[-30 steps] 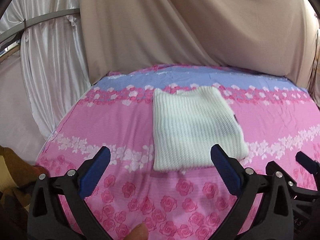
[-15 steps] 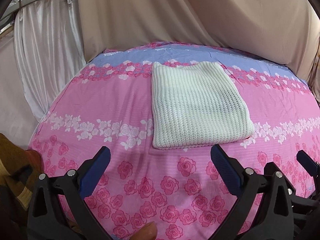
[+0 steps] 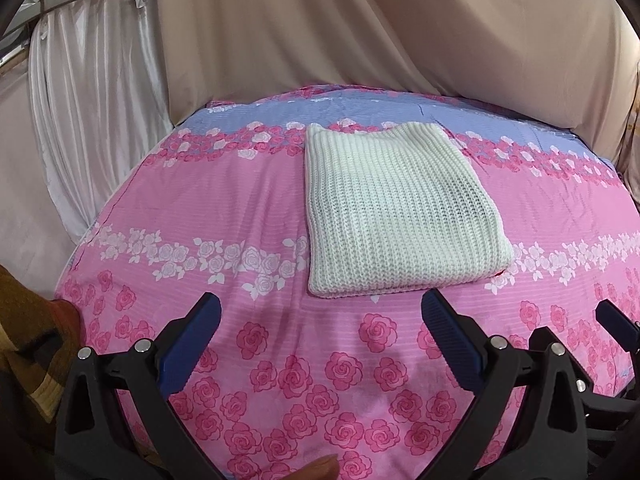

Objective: Fold small clothes

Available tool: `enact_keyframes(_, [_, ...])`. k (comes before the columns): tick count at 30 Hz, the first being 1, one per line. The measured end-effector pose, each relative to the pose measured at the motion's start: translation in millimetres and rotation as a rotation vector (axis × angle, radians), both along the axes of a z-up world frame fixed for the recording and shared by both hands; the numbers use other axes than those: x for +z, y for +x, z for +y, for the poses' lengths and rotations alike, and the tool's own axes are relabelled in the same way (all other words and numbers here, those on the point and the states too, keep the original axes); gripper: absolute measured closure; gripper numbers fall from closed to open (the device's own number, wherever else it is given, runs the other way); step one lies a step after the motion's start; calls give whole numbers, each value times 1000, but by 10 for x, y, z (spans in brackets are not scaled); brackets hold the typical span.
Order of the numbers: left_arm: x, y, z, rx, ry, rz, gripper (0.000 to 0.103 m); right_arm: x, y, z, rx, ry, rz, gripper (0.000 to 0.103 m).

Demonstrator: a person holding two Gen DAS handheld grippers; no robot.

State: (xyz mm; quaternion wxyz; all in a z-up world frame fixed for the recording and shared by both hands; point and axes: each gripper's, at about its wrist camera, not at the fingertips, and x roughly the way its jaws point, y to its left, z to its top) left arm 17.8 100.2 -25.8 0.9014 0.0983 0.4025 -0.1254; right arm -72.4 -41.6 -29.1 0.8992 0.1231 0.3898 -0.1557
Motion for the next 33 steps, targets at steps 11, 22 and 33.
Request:
enact_keyframes(11, [-34,20,10,7,-3,25,5,-4,14,0,12,-5,4,11])
enact_keyframes(22, [-62,17,3,-14,-9,34,5,-20,12,-19,12,-5,6,11])
enact_keyframes(33, [-127,26,-2,-24,0,55,5,-58,7,-49,19,-10,25,11])
